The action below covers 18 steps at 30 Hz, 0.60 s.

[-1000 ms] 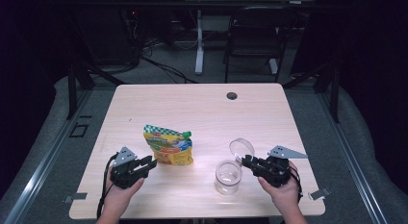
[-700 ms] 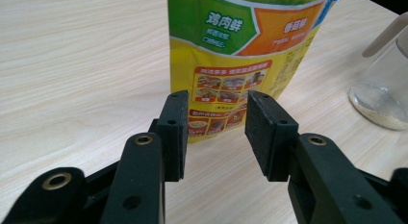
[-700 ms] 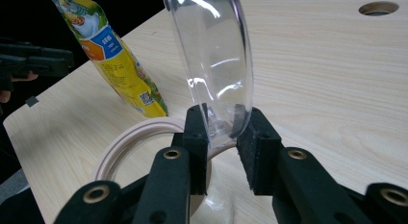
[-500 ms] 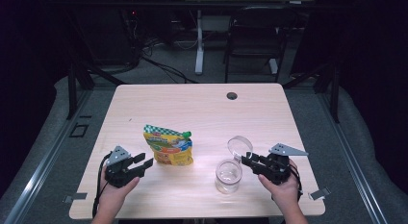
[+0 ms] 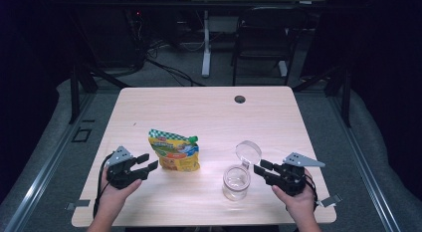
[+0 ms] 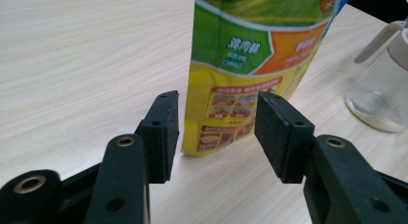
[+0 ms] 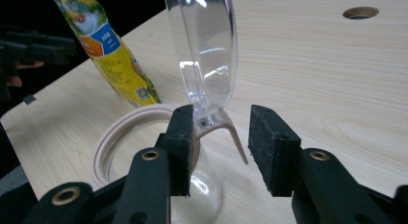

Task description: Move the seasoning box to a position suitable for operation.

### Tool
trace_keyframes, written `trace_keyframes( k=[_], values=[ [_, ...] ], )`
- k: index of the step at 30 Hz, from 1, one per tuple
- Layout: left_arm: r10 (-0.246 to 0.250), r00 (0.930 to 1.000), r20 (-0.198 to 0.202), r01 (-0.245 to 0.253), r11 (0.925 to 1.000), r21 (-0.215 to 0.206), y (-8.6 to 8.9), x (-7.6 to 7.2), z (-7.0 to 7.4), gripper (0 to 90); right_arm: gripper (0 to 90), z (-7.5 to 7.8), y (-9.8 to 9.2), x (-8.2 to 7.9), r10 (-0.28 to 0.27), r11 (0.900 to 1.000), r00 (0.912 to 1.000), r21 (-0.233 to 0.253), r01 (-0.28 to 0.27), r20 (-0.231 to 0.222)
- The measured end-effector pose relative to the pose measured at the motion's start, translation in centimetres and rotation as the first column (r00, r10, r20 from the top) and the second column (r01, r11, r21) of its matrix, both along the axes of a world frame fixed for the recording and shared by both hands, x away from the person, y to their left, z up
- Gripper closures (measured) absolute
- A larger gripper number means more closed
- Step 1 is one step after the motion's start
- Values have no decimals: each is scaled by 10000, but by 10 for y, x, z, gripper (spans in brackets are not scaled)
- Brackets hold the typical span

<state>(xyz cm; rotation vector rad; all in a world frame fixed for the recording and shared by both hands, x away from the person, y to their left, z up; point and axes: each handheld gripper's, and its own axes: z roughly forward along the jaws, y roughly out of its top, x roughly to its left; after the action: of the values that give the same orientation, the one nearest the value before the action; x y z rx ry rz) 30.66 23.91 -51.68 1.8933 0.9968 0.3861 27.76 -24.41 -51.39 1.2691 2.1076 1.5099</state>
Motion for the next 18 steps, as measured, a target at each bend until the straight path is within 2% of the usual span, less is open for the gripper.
trace_keyframes(
  k=[6, 10, 12, 18],
  values=[
    [-250, 9995, 172, 255, 9993, -278, -1, 9, 1, 434, 545, -4, -2, -6, -56, 10000, 9997, 69, 58, -255],
    [-476, 9989, 25, 477, 9986, -214, -3, 15, -1, 407, 529, -6, -4, -8, -109, 9998, 9996, 162, 113, -264],
    [-739, 9972, -75, 738, 9971, -212, -7, 19, -4, 397, 526, -7, -5, -9, -167, 9995, 9993, 248, 175, -320],
    [-1152, 9932, -194, 1140, 9920, -543, -11, 29, -8, 367, 517, -10, -7, -12, -252, 9995, 9992, 178, 258, -322]
  ],
)
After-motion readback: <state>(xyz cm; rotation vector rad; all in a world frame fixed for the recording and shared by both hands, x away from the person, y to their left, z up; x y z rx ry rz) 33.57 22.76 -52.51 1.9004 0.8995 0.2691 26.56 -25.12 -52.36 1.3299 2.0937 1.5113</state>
